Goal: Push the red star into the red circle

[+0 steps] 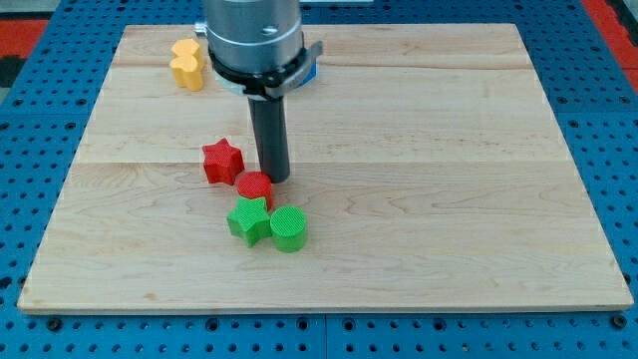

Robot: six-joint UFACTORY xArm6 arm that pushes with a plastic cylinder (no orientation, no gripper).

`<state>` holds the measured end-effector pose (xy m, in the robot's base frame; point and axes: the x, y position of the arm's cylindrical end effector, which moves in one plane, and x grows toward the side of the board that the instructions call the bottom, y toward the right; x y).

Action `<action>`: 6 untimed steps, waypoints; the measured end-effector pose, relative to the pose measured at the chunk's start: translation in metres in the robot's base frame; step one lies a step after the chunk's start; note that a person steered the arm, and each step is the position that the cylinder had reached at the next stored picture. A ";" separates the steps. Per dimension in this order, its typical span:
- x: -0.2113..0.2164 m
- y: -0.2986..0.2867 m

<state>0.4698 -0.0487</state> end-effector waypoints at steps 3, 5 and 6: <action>-0.062 -0.045; -0.058 -0.117; -0.046 -0.061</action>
<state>0.4242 -0.1096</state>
